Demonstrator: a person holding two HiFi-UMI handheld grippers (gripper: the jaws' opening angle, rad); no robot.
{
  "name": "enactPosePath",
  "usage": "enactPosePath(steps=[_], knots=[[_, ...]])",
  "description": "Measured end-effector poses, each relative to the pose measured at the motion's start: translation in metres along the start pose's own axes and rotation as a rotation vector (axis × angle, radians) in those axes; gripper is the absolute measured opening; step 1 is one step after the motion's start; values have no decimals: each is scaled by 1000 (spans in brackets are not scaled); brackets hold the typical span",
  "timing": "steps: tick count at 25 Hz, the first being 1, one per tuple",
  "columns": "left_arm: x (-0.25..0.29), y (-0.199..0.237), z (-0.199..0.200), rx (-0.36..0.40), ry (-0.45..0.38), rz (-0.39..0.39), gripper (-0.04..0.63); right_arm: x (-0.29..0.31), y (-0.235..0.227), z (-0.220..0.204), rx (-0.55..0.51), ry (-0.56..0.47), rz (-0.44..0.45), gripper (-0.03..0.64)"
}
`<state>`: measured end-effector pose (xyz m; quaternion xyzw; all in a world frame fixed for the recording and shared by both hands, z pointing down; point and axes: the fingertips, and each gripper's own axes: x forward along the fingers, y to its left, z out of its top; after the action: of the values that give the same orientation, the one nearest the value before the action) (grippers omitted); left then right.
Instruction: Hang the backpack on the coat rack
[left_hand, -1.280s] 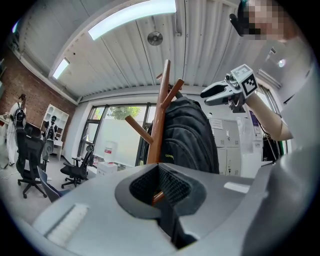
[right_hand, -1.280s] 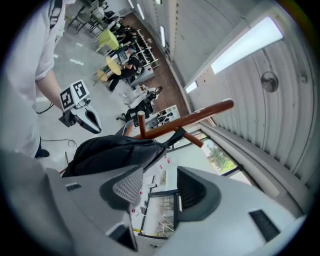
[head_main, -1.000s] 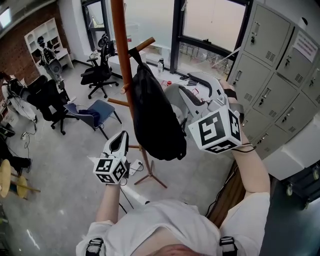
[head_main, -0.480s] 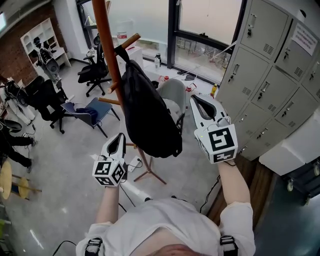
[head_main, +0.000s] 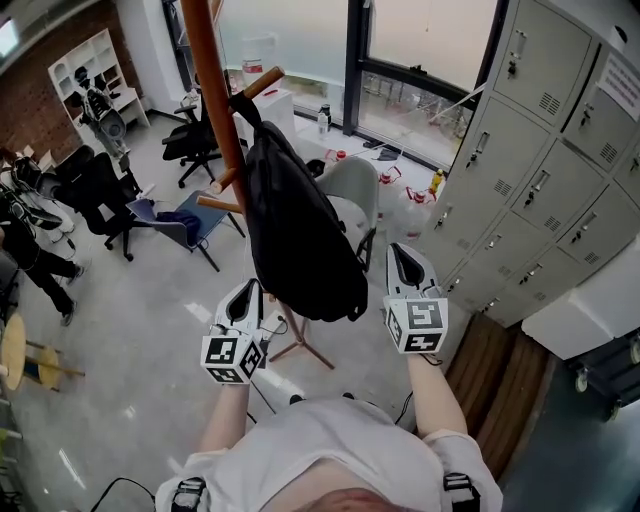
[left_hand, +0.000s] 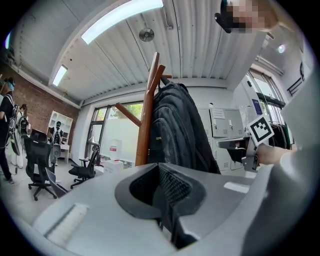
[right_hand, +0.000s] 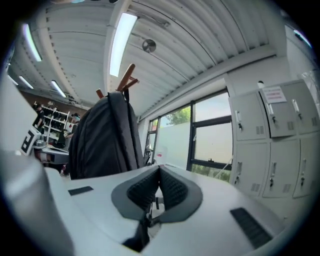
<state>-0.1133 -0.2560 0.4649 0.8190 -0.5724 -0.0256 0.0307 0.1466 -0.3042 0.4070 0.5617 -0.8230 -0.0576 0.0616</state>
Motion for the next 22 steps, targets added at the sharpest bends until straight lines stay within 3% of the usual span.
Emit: enactPosePath(steps=[8, 12, 15, 22], knots=[[-3, 8, -19, 19, -14, 75, 11, -3, 0, -63, 138, 90, -27, 9], [-12, 19, -28, 25, -34, 137, 11, -2, 8, -76, 128, 120, -30, 9], [-15, 23, -37, -17, -33, 150, 11, -2, 11, -81, 128, 124, -31, 9], [-12, 23, -45, -23, -17, 156, 11, -5, 10, -88, 105, 142, -62, 9]])
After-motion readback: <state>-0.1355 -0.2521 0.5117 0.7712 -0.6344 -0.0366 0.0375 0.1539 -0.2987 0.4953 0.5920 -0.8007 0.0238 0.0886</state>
